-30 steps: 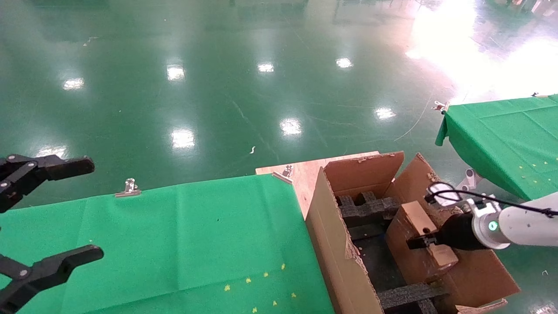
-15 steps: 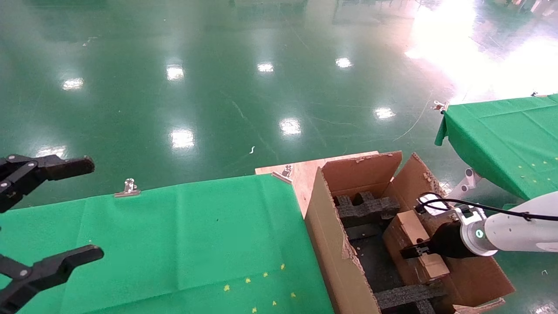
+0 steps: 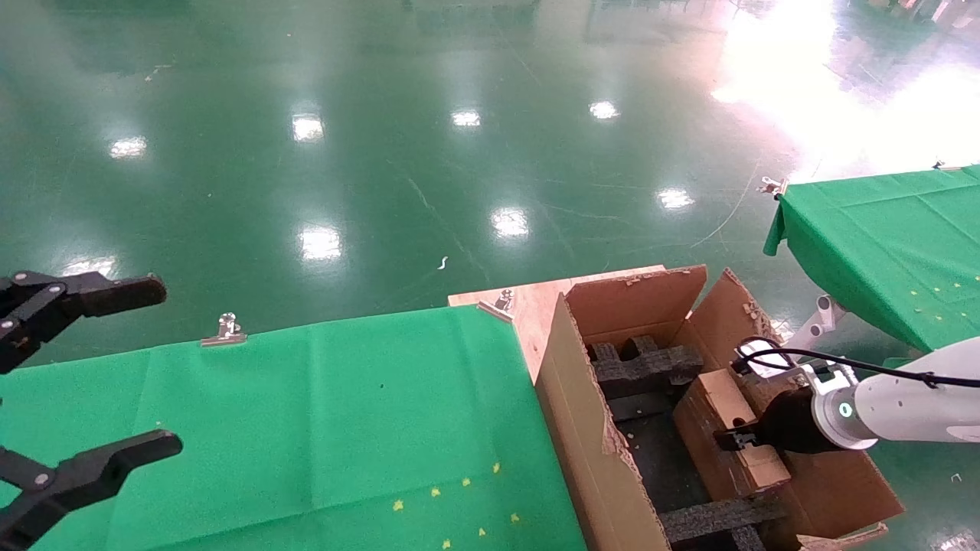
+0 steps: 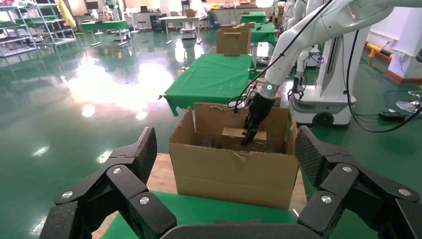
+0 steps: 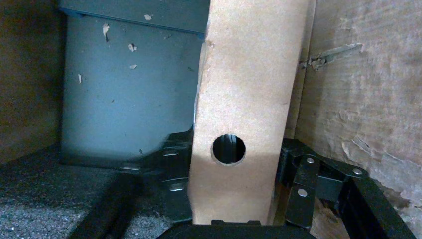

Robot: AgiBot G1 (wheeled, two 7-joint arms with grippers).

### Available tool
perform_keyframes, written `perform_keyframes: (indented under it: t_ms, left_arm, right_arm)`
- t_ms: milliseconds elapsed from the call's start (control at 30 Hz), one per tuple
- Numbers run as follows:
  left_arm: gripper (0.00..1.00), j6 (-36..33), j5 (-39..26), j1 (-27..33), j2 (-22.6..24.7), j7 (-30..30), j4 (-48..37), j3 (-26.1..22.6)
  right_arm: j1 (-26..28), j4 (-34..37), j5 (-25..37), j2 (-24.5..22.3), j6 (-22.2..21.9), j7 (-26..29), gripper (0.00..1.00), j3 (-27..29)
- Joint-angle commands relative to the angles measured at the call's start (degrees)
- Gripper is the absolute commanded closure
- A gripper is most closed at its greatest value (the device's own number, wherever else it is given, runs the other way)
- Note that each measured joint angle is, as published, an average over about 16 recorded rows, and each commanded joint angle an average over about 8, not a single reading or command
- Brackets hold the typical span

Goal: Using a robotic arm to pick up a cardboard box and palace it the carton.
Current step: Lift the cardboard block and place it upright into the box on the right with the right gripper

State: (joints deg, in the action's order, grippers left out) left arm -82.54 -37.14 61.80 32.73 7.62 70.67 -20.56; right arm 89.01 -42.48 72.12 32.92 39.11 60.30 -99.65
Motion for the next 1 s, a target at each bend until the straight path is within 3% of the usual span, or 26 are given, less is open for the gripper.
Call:
perform_keyframes:
  t_ms: [33,633,1000]
  left_arm:
    - [0.0,0.0,0.0,0.0,0.0,0.0,0.0,0.0]
    - [0.0,0.0,0.0,0.0,0.0,0.0,0.0,0.0]
    - [0.0,0.0,0.0,0.0,0.0,0.0,0.0,0.0]
  right_arm:
    - [0.0,-0.1,0.1,-0.1,0.0,0.0,0.0,0.0]
    - [3.8,-2.6,1.3,-1.9,-0.4,-0.5,0.0,0.8]
    - [10.9,-8.3,3.2,-3.9,-1.6,-3.1,0.0,3.4]
